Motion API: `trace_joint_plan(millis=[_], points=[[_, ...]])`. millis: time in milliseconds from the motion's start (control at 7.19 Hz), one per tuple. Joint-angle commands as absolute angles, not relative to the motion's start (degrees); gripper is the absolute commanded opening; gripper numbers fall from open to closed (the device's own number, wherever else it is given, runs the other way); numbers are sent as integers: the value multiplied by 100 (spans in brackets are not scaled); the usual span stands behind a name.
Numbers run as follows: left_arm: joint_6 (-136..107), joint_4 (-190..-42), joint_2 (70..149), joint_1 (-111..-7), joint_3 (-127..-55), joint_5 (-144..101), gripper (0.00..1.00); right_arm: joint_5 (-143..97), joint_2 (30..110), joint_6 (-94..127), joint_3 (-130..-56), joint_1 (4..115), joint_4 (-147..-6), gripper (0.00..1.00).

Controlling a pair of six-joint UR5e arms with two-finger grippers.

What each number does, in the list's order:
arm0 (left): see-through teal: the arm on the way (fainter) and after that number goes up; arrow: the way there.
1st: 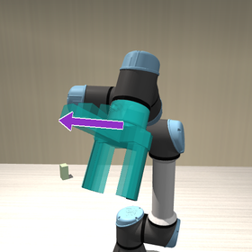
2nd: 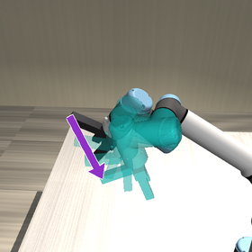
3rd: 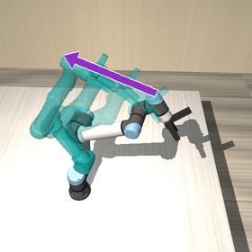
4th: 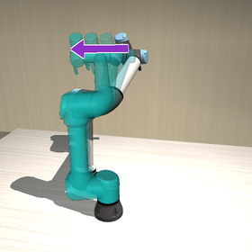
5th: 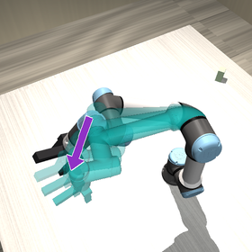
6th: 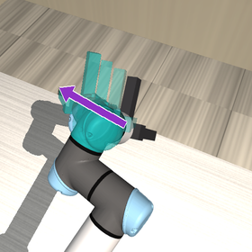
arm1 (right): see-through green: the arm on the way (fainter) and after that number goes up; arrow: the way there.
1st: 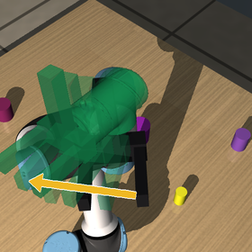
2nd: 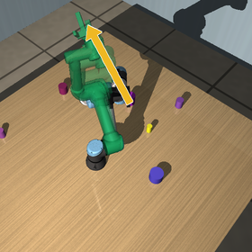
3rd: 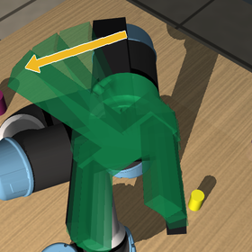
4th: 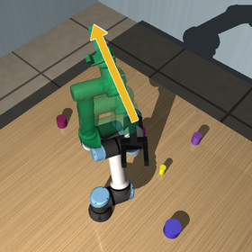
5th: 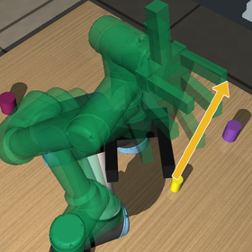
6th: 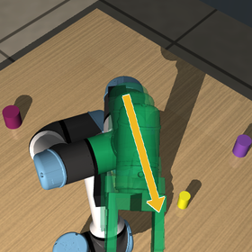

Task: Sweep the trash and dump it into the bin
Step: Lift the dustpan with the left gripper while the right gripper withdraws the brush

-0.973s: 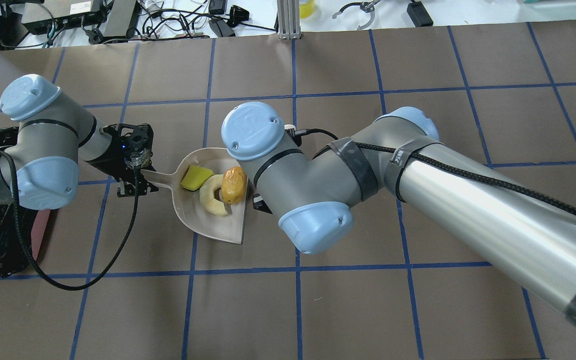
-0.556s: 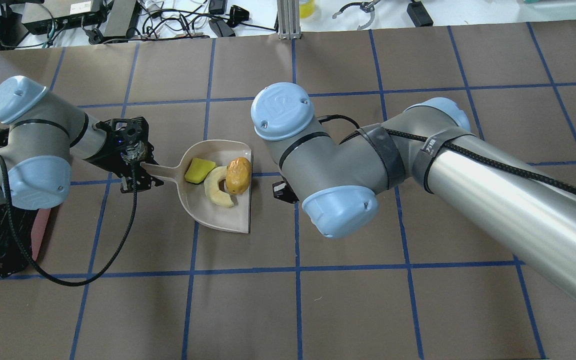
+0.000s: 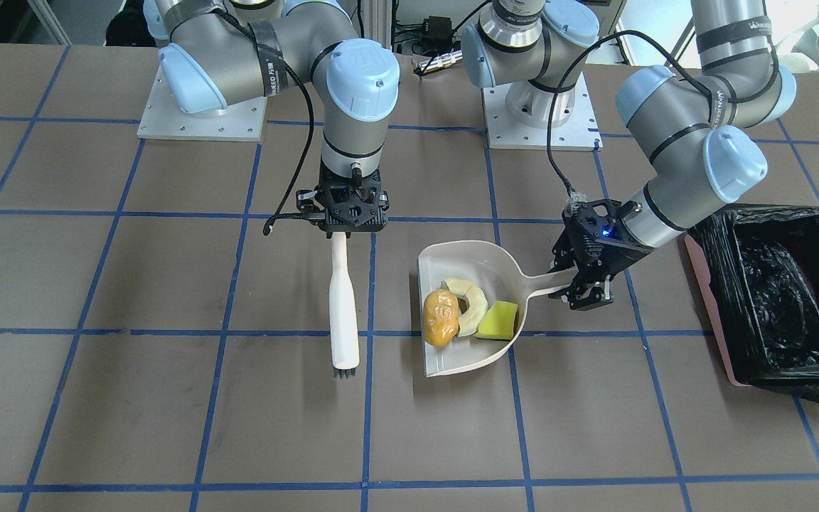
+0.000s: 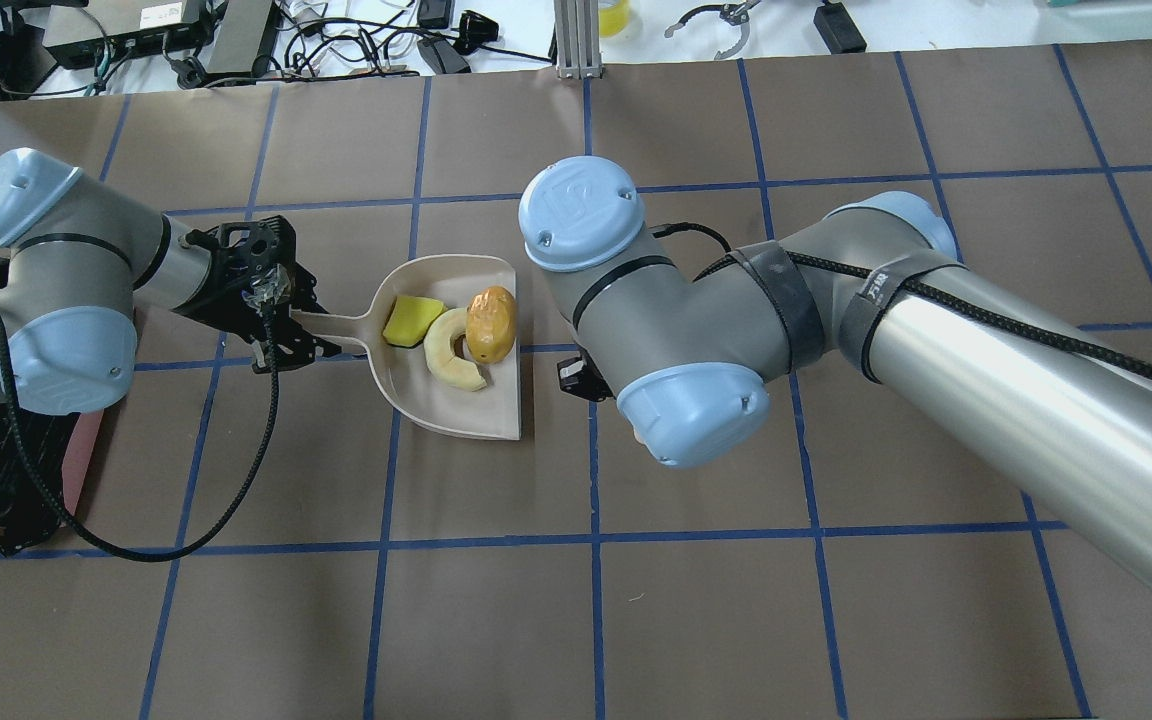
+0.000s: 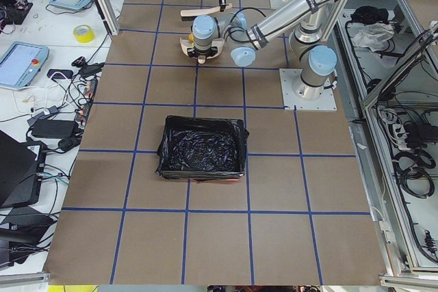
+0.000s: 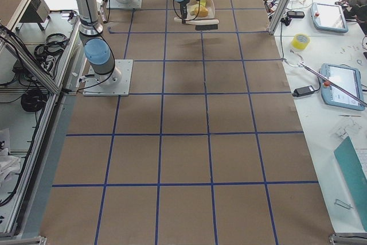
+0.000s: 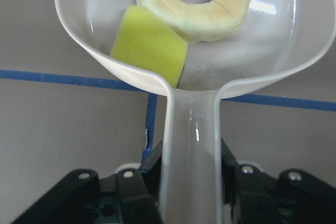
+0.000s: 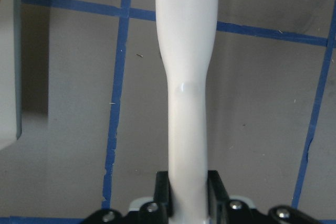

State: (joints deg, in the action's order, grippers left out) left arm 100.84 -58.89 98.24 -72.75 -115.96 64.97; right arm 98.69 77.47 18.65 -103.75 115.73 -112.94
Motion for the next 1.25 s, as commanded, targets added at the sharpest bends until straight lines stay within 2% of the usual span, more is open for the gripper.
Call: trace_joint_plan(millis=[0,417,834,1112], points=[[10064,-5950,9826,-7033,-11523,5700,0,10028,7857,1357,-10371,11200,-11128,0],[9888,-6623,9861,-6366,-11322,4119,0,10011,7893,75,-10371,9787,-11206,0],[10622,-7669,9835,-5750,-10891,4052,0,9949,7823,-1805,-10380,8275,-11442,0],[11745,-9316,9870,-5040,-10129,4444,0,9940,7542,-2274,-10371,7675,-11845,0]])
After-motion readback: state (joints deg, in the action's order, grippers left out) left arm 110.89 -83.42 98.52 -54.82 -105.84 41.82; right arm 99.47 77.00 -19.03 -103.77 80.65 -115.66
